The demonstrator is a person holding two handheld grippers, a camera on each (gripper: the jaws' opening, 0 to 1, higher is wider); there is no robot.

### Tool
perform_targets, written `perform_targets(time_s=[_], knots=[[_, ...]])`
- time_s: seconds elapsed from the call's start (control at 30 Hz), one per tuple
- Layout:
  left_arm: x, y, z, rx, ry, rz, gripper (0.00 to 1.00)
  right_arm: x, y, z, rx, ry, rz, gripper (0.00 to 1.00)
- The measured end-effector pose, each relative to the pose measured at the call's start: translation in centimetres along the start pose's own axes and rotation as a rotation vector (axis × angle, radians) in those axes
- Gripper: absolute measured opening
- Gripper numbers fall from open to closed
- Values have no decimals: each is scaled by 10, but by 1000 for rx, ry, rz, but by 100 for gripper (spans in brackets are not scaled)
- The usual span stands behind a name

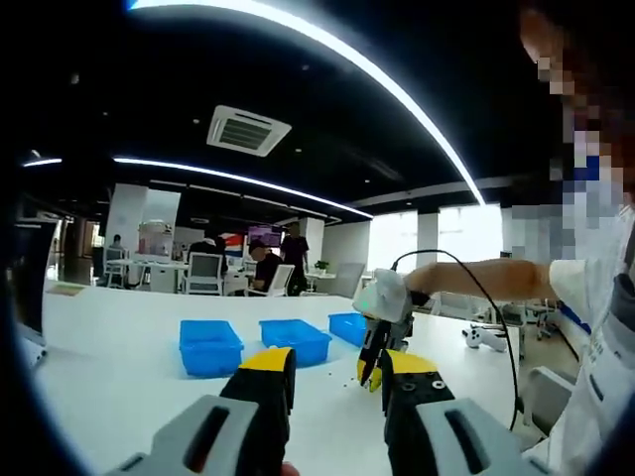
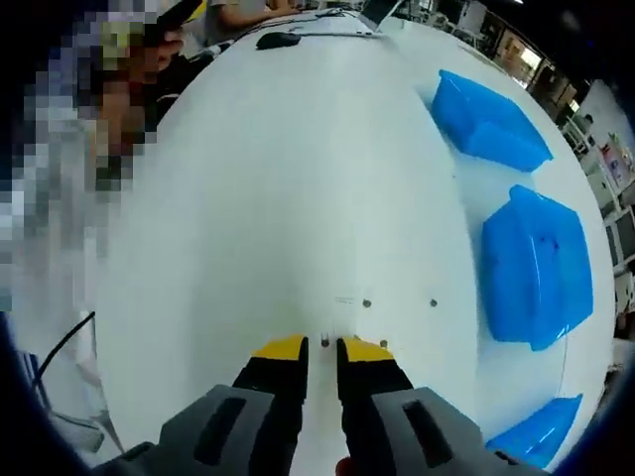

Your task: Pick up the resistors one by one and place each resistor into its matching bin, sorting the parts by color and model until every resistor is separated into the correct bin for its type

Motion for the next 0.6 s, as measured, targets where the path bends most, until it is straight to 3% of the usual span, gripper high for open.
perform_targets(time_s=[0.07, 0.2, 0.37, 0.6], knots=[[-1, 0, 1, 1, -3, 2, 37, -2, 0, 0, 10, -1, 18, 5], [-1, -1, 0, 4, -4, 3, 37, 2, 0, 0, 38, -13, -29, 5], [-2, 0, 0, 2, -8, 3, 36, 1, -1, -1, 24, -26, -6, 4], [-4, -1, 0, 3, -16, 5, 36, 9, 11, -21, -121, -110, 29, 5]])
Point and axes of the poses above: the point that each gripper's makers call its tool centre point, and the gripper's own axes: z roughly forward along the fingers, x roughly to its left, y roughly out of its top, the point moved 1 cm from there along -z, roughly backward along the fingers, and after that the axes turned 6 degrees about -z, right-handed, at the moved point
